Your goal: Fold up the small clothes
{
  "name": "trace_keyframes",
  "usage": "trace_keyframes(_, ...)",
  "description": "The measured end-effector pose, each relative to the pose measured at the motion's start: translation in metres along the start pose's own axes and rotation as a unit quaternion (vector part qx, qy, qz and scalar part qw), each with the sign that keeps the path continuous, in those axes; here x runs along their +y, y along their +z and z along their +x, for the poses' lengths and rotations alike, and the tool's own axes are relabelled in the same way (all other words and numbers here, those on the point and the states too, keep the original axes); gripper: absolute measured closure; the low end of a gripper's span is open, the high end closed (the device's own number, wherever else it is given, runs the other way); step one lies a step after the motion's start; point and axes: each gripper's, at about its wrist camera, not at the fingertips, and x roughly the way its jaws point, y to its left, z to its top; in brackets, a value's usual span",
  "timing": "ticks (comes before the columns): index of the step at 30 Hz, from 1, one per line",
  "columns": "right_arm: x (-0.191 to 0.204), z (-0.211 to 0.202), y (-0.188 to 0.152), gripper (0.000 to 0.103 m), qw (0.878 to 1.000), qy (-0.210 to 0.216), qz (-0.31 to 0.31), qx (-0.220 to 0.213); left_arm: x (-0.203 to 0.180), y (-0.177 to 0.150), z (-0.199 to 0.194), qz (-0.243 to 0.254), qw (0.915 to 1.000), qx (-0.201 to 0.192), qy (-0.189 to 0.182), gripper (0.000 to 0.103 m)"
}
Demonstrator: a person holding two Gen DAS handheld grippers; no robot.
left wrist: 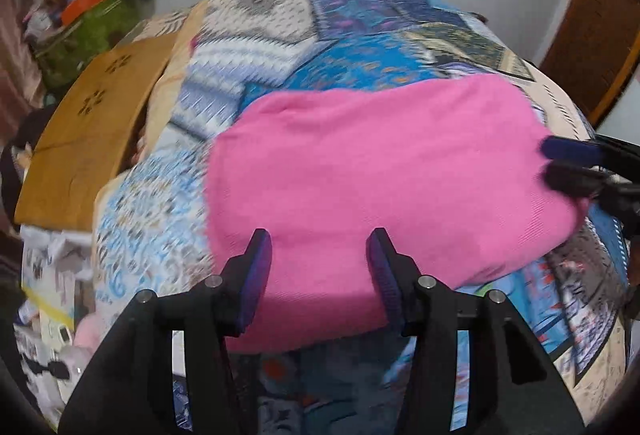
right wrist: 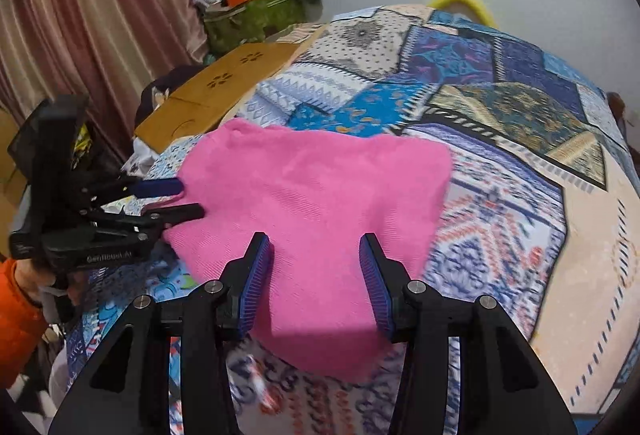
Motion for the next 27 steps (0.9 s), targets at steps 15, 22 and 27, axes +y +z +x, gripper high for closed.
trace_keyframes(15,0.023,-0.142,0.009,0.060,0.988,-0.041,-0.004,-0.146,0.000,0.002,-0.157,-0.062,0.9876,-0.144,0.004,0.052)
trace_keyframes(22,0.071,-0.225,0.003,0.060,0.967,-0.023,-0.037,-0.249,-0.051,-0.016,-0.266,-0.023,0.9659,-0.255,-0.035,0.051)
trace_keyframes(27,0.105,-0.263,-0.019,0.060,0.953,-0.017,-0.064,-0.296,-0.082,-0.047,-0.316,-0.008,0.9482,-0.316,-0.033,0.051)
